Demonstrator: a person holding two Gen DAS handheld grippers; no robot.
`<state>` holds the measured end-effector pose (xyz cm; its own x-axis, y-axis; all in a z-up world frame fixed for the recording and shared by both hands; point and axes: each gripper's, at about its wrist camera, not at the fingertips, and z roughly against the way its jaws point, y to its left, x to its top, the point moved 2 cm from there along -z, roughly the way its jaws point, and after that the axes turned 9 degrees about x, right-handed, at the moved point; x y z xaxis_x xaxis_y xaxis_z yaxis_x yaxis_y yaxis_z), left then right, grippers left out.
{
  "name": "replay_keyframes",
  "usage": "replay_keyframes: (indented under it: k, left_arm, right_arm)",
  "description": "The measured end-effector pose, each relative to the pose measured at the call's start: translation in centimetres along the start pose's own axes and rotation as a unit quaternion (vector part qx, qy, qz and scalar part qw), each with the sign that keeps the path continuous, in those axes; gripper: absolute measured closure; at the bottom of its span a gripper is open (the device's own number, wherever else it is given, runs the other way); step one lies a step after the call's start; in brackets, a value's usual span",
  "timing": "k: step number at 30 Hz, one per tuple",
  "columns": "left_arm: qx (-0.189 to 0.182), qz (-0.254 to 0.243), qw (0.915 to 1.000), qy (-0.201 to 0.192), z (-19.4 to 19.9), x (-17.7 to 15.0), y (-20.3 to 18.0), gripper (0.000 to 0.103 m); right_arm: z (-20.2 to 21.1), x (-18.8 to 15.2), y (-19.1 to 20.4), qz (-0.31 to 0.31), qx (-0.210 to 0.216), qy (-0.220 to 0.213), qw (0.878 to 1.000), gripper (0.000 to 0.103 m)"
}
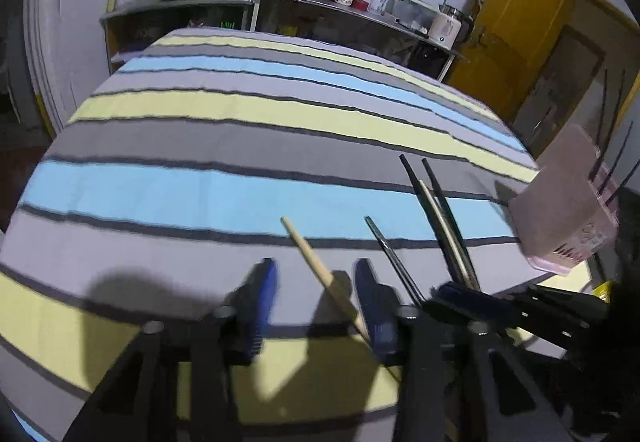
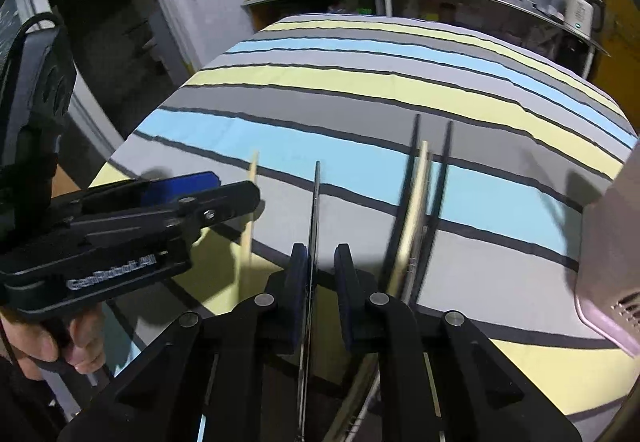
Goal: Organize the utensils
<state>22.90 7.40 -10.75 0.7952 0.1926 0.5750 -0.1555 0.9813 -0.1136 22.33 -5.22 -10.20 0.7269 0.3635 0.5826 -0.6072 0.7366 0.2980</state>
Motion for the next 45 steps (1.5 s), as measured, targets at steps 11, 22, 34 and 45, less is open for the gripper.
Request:
replay_keyframes:
  k: [11, 22, 34, 45]
  left_arm:
    - [0.002, -0.100, 0.9950, 0.004, -0.9, 1.6, 0.3, 0.097]
    - [0.008, -0.082, 0.9962, 0.029, -1.1, 2.0, 0.8, 0.096]
    - [0.025, -0.104, 0.9935, 0.040, -1.0, 3.1, 0.3, 0.099]
    - [-0.023, -0.089, 0.9952, -0.035, 7.1, 5.6, 0.0, 0.099]
  right_arm:
    - [0.2, 0.4, -0.6, -0.011, 0.008, 0.007, 1.000, 0.088]
    - [-1.3, 1.5, 0.4, 0.019, -0.005, 0.023, 1.000, 0.090]
    - [-0.5, 2.1, 0.3, 0.007, 0.007, 0.014, 1.000, 0.097]
    - [5.7, 3.7, 1.1, -0.004, 0.029, -0.059, 0.998, 0.098]
